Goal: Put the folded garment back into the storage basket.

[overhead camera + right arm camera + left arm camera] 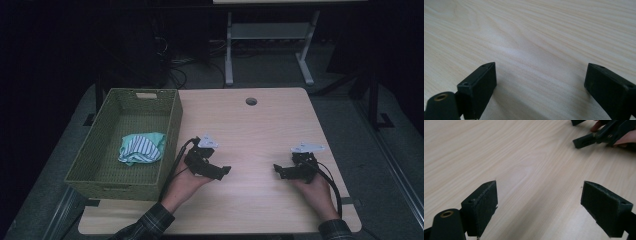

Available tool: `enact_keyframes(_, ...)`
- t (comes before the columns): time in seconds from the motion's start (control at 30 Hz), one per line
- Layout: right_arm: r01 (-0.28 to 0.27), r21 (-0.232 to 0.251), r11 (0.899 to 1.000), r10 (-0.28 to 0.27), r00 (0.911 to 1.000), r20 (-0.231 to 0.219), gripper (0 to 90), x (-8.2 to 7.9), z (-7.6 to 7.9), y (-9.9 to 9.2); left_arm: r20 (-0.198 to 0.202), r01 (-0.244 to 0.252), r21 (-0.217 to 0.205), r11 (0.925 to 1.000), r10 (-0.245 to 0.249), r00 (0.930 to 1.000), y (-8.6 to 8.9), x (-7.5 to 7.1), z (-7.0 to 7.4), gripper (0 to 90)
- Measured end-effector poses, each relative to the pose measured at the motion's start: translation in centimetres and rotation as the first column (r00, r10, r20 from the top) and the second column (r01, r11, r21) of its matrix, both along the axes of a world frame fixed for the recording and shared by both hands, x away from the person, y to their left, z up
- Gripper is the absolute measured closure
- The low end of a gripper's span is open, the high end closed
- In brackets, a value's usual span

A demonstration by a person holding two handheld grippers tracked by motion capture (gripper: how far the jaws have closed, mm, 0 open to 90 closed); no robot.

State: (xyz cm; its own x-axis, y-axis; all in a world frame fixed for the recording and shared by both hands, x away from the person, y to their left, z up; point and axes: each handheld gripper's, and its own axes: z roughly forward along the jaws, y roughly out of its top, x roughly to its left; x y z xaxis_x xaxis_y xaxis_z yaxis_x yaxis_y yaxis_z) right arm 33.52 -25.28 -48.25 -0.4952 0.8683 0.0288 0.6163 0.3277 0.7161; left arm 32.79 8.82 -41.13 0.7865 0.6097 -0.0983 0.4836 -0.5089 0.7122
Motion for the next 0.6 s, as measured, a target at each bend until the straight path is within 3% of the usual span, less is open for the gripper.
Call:
enact_keyframes(0.27,0.000,0.000,1.000,0.000,1.0000,0.000,10.2,0.0,0.0,0.0,-0.017,-0.019,0.055,0.9983,0.020,0.9997,-0.3,0.9,-3.6,13.3)
enact_keyframes(0.47,0.001,0.000,1.000,-0.001,1.0000,0.000,10.2,0.0,0.0,0.0,-0.035,-0.023,0.104,0.9943,0.027,0.9990,-0.3,1.4,-5.3,13.3)
enact_keyframes(0.6,0.001,0.000,1.000,-0.001,1.0000,0.000,10.2,0.0,0.0,0.0,-0.004,-0.029,0.133,0.9907,0.030,0.9995,-0.3,1.4,-5.6,13.3)
